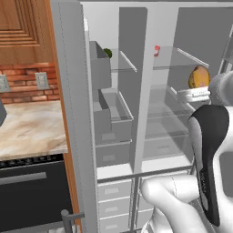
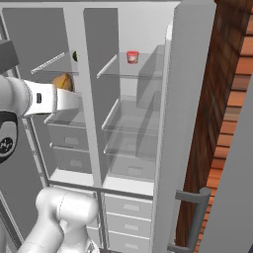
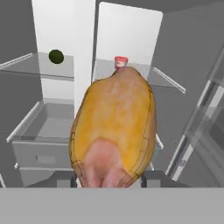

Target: There's a chicken drumstick in the fridge that needs to be moved to the freezer for freezing. Pick up the chicken drumstick from the fridge, place it on any shelf in the freezer, and close the fridge and freezer doors when done.

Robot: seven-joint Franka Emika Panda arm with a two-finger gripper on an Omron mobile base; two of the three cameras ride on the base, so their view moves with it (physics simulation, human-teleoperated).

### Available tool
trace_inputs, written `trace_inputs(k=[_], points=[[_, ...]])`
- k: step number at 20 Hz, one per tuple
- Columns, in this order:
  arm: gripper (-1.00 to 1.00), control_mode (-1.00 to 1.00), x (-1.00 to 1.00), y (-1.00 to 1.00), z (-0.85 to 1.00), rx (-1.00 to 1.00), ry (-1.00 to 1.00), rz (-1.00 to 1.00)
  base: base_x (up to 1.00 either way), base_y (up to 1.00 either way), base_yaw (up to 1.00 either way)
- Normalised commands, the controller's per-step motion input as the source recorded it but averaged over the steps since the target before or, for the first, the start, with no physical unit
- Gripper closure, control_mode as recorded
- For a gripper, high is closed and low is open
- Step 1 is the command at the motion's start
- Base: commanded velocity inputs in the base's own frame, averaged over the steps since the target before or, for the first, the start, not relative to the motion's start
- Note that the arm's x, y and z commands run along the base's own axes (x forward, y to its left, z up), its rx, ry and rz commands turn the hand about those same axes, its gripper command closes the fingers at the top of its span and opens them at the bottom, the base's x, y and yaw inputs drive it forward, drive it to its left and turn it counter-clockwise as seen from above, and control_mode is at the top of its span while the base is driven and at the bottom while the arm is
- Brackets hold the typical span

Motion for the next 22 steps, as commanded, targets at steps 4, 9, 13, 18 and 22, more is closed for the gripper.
trace_inputs(k=[4,9,13,18,22], points=[[1.0,-1.0,-0.34,0.8,-0.37,0.13,0.08,0.23,0.0,0.0,0.0],[1.0,-1.0,-0.02,0.79,-0.03,0.05,0.01,0.23,0.0,0.0,0.0],[1.0,-1.0,0.03,0.73,0.0,0.01,0.0,0.23,0.0,0.0,0.0],[1.0,-1.0,0.07,0.14,0.0,0.0,0.0,0.18,0.0,0.0,0.0],[1.0,-1.0,0.31,0.0,0.0,0.0,0.0,0.12,0.0,0.0,0.0]])
